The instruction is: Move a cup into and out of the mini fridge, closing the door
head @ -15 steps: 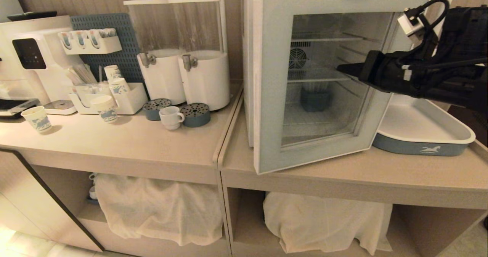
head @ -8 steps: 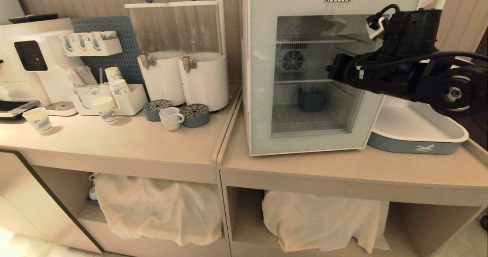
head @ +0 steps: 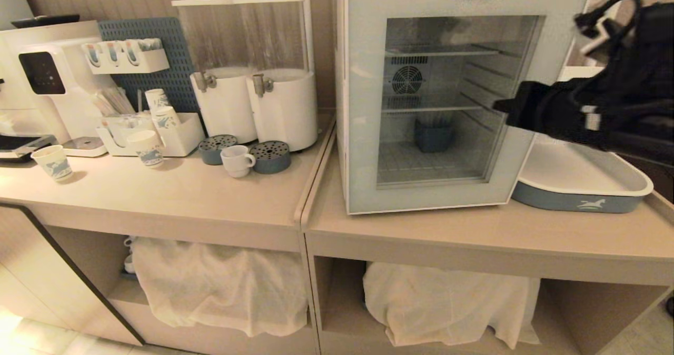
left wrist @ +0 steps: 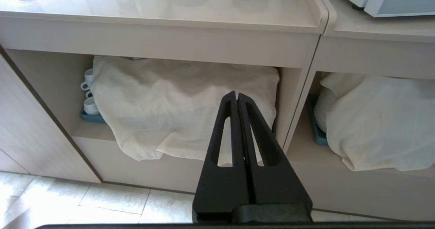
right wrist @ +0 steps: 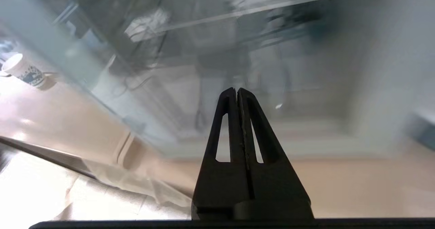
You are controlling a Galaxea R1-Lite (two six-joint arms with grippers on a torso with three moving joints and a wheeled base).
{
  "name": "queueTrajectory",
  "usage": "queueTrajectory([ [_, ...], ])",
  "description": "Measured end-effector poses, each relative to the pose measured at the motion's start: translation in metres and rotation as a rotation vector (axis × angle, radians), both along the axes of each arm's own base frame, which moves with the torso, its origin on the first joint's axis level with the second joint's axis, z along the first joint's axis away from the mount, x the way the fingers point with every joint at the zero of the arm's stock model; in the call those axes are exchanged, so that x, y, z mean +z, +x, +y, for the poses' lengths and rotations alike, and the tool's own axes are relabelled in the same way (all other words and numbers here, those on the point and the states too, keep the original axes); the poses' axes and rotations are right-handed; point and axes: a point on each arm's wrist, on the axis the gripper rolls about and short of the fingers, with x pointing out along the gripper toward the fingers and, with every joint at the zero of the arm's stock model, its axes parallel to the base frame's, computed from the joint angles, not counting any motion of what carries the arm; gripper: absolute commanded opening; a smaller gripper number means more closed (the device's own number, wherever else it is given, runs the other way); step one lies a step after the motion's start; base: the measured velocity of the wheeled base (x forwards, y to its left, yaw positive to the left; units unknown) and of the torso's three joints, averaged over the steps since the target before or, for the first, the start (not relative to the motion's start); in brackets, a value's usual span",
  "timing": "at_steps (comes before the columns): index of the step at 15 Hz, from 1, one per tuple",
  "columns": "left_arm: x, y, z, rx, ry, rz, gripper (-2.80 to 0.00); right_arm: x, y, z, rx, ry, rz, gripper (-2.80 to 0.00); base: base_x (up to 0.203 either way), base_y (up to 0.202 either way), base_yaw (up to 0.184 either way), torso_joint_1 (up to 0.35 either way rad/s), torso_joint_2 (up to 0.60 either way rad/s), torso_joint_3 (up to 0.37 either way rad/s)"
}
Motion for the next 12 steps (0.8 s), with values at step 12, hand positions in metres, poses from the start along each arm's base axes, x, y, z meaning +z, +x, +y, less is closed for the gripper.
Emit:
queueTrajectory([
  [12,0.000,0.000,0.000,0.001,0.001,0.000,-2.80,-0.042,-0.287,-0.105,-0.675,0.030,-0.164,-2.80,0.000,0.000,0.000,0.000,0.00,0.000],
])
